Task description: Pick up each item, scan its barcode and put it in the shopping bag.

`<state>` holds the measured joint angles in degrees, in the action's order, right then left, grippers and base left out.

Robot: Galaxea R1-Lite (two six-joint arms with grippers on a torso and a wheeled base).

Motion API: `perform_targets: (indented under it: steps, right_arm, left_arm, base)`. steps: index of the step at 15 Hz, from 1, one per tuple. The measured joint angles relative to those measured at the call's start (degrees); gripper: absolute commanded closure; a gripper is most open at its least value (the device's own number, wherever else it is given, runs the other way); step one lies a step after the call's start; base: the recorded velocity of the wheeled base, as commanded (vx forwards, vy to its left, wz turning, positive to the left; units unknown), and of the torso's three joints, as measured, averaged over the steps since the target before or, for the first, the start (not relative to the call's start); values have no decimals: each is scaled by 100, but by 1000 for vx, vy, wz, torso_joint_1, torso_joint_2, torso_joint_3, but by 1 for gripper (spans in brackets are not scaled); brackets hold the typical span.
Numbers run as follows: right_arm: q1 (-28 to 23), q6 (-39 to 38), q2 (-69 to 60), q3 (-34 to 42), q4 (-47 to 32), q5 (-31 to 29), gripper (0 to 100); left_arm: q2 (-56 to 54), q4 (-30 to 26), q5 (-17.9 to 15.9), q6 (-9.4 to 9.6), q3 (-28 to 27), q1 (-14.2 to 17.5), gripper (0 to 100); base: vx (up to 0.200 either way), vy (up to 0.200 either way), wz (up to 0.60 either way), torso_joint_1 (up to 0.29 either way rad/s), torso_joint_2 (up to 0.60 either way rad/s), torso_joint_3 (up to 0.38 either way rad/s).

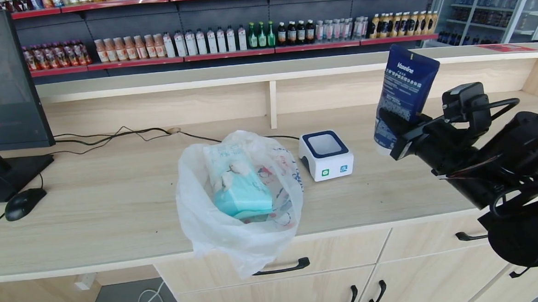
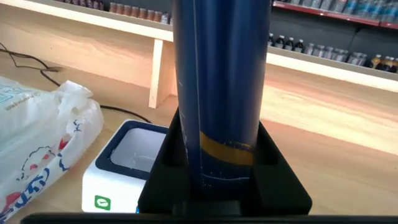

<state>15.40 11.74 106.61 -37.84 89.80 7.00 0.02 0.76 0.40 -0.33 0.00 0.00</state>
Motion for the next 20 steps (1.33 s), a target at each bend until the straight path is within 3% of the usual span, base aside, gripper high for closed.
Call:
perform_targets:
  steps: [8, 11, 17, 20]
  right_arm:
    - [-245, -63, -29, -121, 1, 0, 100]
    - [-256, -145, -29, -206, 17, 0, 100]
    - [-182, -173, -46, -358, -5, 4, 100]
    - [-168, -176, -79, -422, 15, 4, 100]
  left_arm:
    - [0, -2, 2, -2, 0, 0, 100]
    - [0, -2, 4, 9, 0, -2, 100]
    - [0, 2, 2, 1, 0, -2, 100]
    - [0, 2, 4, 1, 0, 0, 100]
  base:
    - [0, 200, 0, 5, 5, 2]
    - [0, 0, 0, 0, 0, 0]
    - [0, 0, 600, 3, 3, -1]
    - [0, 0, 0, 0, 0, 0]
